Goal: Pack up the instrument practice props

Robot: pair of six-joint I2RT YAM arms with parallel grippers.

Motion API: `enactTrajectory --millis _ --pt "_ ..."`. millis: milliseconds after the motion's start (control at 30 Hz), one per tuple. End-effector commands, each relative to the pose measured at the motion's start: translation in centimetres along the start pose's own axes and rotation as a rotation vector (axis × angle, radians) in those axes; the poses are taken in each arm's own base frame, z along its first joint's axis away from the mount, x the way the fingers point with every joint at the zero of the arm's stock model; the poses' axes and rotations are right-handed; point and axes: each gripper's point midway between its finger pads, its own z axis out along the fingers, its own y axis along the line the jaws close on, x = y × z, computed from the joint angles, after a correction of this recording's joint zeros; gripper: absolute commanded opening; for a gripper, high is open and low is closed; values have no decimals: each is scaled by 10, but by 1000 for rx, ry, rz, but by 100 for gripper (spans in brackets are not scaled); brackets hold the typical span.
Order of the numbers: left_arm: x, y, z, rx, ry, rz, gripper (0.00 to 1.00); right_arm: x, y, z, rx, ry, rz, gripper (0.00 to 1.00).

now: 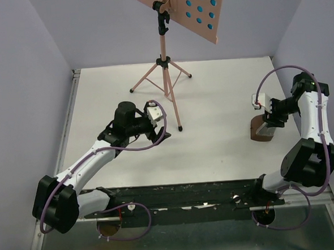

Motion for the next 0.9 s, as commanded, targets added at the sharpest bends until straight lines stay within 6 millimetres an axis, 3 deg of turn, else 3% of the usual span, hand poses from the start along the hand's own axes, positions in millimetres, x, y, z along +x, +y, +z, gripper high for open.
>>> enactTrajectory --millis 0,67,133,200,267,400,500,667,767,867 --pt "2 0 -6 -21 11 -7 99 -9 53 -10 -229 -18 -15 4" --pt "2 0 -6 -23 15 -7 99 -3 51 -8 -229 1 -15 9" --pt "1 3 -7 -38 15 -9 99 -1 46 -6 -210 8 1 27" --pt "1 7 -7 -62 24 -21 99 -3 38 -7 -161 -13 29 58" --pt "1 17 -8 -118 34 -42 99 -7 30 -7 -111 -35 47 100" --pt "-1 37 -11 -230 50 -82 99 -27 14 -15 -8 -115 104 100" --pt "-3 49 -11 -306 38 -146 99 -56 -1 -31 84 -233 169 100" --pt "-30 82 -1 -418 -46 -213 95 -107 -26 -59 272 -482 294 100" --pt "-48 102 9 -469 -86 -262 90 -125 -27 -57 319 -625 379 100" --pt "-54 130 22 -551 -95 -332 86 -141 -21 -45 256 -704 419 100"
